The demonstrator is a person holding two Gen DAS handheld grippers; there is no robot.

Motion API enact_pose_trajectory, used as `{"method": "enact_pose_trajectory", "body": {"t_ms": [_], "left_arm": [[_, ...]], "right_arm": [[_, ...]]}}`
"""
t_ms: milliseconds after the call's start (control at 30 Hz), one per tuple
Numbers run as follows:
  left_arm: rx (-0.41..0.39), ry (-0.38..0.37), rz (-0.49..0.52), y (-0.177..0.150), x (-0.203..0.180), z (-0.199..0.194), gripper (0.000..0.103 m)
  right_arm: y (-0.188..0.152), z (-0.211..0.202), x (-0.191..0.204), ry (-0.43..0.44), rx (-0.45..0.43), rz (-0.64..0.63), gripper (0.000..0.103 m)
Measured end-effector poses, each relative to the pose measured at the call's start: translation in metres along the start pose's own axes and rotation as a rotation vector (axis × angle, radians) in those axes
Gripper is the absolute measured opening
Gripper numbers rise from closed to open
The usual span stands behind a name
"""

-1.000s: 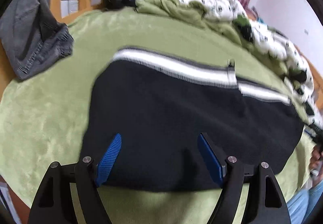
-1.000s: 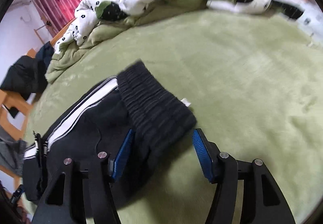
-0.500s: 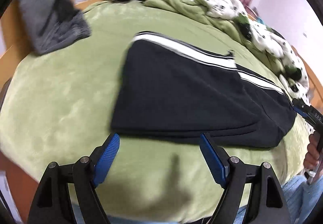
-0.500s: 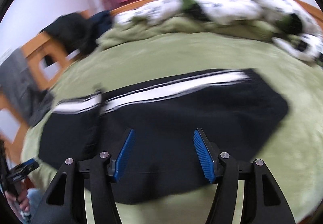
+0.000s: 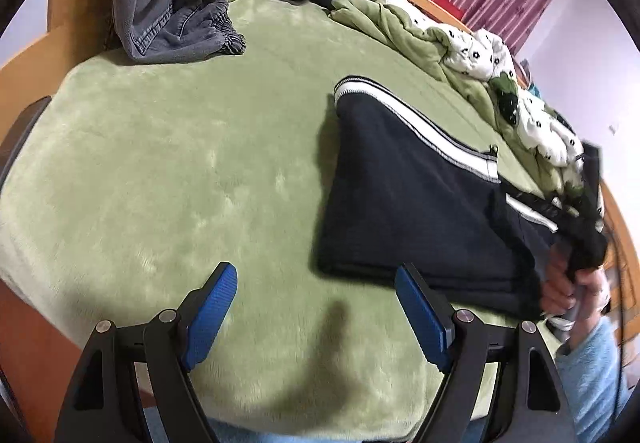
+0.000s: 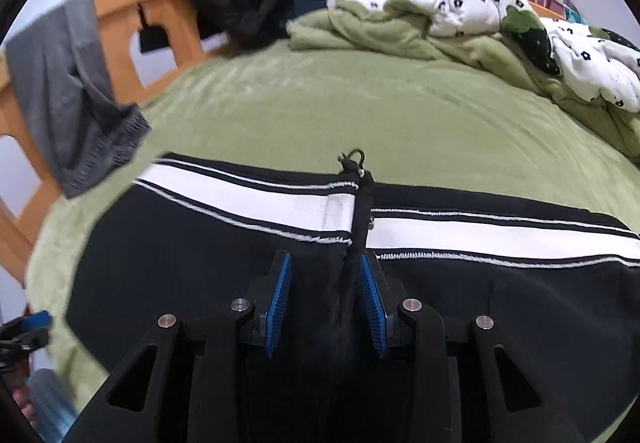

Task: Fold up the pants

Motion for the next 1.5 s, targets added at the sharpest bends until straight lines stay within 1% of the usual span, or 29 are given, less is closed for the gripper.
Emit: {"method": "enact_pose_trajectory", "body": {"t_ms": [67, 100, 167, 200, 233, 300, 333, 367, 467, 500, 567, 600, 633, 733, 833, 900, 1000, 1033, 1067, 1100, 1133, 1167, 1200, 1233, 1267, 1300, 1400, 1467, 1500], "left_arm": [[-0.002, -0.016, 0.000, 0.006, 0.001, 0.004, 0.080], [-0.003, -0.020, 0.002, 0.008, 0.000, 0.006, 0.080], [-0.005, -0.038, 0.003, 0.012, -0.001, 0.010, 0.080], [-0.004, -0.045, 0.004, 0.013, -0.001, 0.011, 0.080], [-0.002, -0.053, 0.007, 0.013, -0.001, 0.012, 0.080], [0.001, -0.056, 0.011, 0.012, 0.001, 0.015, 0.080], [0.001, -0.057, 0.009, 0.011, 0.002, 0.017, 0.080], [0.004, -0.060, 0.004, 0.009, 0.005, 0.019, 0.080], [0.010, -0.071, -0.006, 0.006, 0.008, 0.021, 0.080], [0.008, -0.073, -0.002, 0.005, 0.008, 0.019, 0.080], [0.007, -0.081, 0.005, 0.002, 0.008, 0.016, 0.080], [0.010, -0.084, 0.008, 0.002, 0.009, 0.015, 0.080], [0.012, -0.088, 0.008, 0.001, 0.009, 0.014, 0.080], [0.011, -0.106, -0.003, -0.002, 0.013, 0.013, 0.080], [0.009, -0.123, -0.026, -0.001, 0.016, 0.013, 0.080], [0.010, -0.128, -0.030, -0.001, 0.016, 0.014, 0.080], [0.018, -0.145, -0.038, -0.001, 0.015, 0.014, 0.081], [0.021, -0.148, -0.042, -0.002, 0.015, 0.014, 0.081], [0.024, -0.150, -0.048, -0.003, 0.016, 0.014, 0.081], [0.025, -0.155, -0.052, -0.002, 0.016, 0.013, 0.081], [0.028, -0.158, -0.057, -0.003, 0.017, 0.013, 0.081], [0.031, -0.163, -0.063, -0.003, 0.018, 0.012, 0.081], [0.033, -0.167, -0.067, -0.004, 0.018, 0.011, 0.081], [0.036, -0.172, -0.068, -0.005, 0.018, 0.009, 0.081], [0.037, -0.177, -0.068, -0.005, 0.019, 0.007, 0.081], [0.037, -0.182, -0.067, -0.006, 0.019, 0.006, 0.081], [0.037, -0.194, -0.068, -0.006, 0.018, 0.006, 0.081], [0.038, -0.197, -0.069, -0.002, 0.012, 0.008, 0.081], [0.038, -0.194, -0.059, 0.000, 0.008, 0.007, 0.081]], "right_arm": [[-0.002, 0.013, 0.001, 0.009, 0.041, 0.009, 0.022], [-0.003, 0.016, 0.001, -0.001, 0.045, 0.004, 0.018], [-0.008, 0.014, 0.008, -0.058, 0.017, -0.062, 0.009], [-0.007, 0.007, 0.009, -0.060, -0.009, -0.076, 0.007], [-0.007, -0.003, 0.005, -0.033, -0.050, -0.049, 0.007], [-0.002, -0.023, -0.018, 0.065, -0.121, 0.078, 0.007], [0.000, -0.023, -0.024, 0.080, -0.126, 0.101, 0.007], [0.002, -0.016, -0.028, 0.066, -0.111, 0.106, 0.007], [-0.001, 0.012, -0.025, 0.046, 0.014, 0.109, 0.008], [-0.004, 0.017, -0.021, 0.024, 0.044, 0.091, 0.011], [-0.012, 0.014, -0.019, 0.006, 0.052, 0.078, 0.021], [-0.019, 0.008, -0.023, 0.018, 0.052, 0.101, 0.032], [-0.024, 0.003, -0.026, 0.037, 0.053, 0.125, 0.040], [-0.046, -0.012, -0.035, 0.127, 0.091, 0.207, 0.042], [-0.074, -0.023, -0.039, 0.244, 0.126, 0.279, 0.045], [-0.089, -0.022, -0.036, 0.287, 0.157, 0.303, 0.048], [-0.102, -0.018, -0.028, 0.261, 0.142, 0.298, 0.049], [-0.102, -0.016, -0.025, 0.263, 0.145, 0.303, 0.044], [-0.101, -0.015, -0.021, 0.303, 0.155, 0.300, 0.031], [-0.101, -0.014, -0.017, 0.338, 0.166, 0.304, 0.021], [-0.100, -0.019, -0.016, 0.328, 0.140, 0.304, 0.020], [-0.098, -0.026, -0.015, 0.334, 0.114, 0.295, 0.019], [-0.097, -0.033, -0.016, 0.363, 0.090, 0.300, 0.018], [-0.100, -0.041, -0.020, 0.415, 0.075, 0.330, 0.018], [-0.104, -0.043, -0.024, 0.441, 0.078, 0.350, 0.018], [-0.107, -0.042, -0.025, 0.445, 0.088, 0.357, 0.018], [-0.124, -0.022, -0.018, 0.365, 0.147, 0.315, 0.019], [-0.130, -0.023, -0.012, 0.322, 0.103, 0.272, 0.020], [-0.129, -0.027, -0.008, 0.304, 0.104, 0.247, 0.023]]}}
Point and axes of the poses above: each gripper's, at about its wrist camera, not at the fingertips, and z roughly the way its jaws point, x to its left, y to its top, the point moved 3 cm from there along z, roughly the way its jaws point, and after that the axes turned 8 degrees about x, right-handed, at the moved point
